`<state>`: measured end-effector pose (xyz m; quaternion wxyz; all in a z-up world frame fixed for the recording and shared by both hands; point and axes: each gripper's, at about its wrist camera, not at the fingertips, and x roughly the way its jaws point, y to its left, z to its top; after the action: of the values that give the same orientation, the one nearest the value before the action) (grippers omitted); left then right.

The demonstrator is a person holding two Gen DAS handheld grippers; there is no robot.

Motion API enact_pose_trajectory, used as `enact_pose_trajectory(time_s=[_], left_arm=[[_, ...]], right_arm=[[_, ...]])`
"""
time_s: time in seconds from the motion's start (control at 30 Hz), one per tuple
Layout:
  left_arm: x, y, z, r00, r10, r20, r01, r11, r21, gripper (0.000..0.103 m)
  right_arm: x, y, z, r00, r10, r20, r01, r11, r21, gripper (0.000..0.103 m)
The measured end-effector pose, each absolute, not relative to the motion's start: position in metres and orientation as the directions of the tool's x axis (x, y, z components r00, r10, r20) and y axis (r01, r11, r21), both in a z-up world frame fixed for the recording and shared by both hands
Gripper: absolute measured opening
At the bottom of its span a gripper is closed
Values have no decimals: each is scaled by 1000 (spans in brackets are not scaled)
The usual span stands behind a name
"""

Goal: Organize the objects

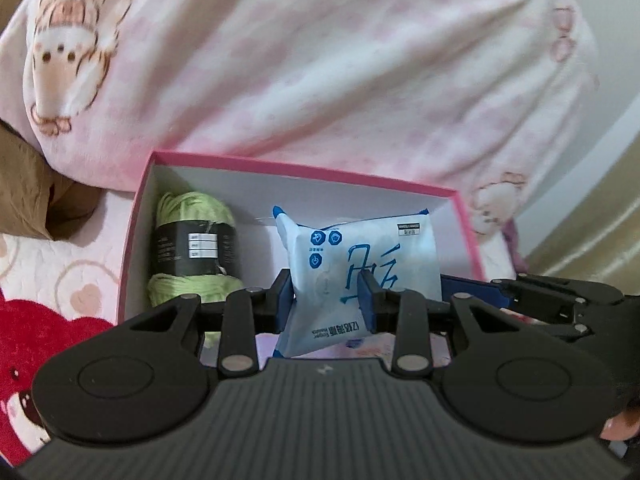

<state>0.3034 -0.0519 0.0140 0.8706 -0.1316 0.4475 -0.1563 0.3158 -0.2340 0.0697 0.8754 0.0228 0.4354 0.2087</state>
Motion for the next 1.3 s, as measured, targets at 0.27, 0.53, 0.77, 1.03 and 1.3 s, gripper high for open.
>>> enact_pose_trajectory(time_s=[0.27,0.53,0.77,1.03,1.3], left_arm=[[326,-52,-25,536,-364,-762,122,926,-356,33],[353,-75,-30,519,-305,-799,141,952,-271,39],[346,-78,-27,536,-283,-795,159,959,-234,40],[347,-80,-42,506,-290,-812,118,956,-268,30],[315,-75,-23,527,-273,-805,189,961,-202,35]], right_arm=[[350,-222,36,491,353,-796,-351,917,190,33],[364,-232,19,456,347,-820,-297,928,227,32],[365,-223,17,451,338,-826,-303,929,214,21],[364,-211,9,447,315,-838,-284,938,201,19],[306,-234,47,551,385,-740,-389,904,180,24]])
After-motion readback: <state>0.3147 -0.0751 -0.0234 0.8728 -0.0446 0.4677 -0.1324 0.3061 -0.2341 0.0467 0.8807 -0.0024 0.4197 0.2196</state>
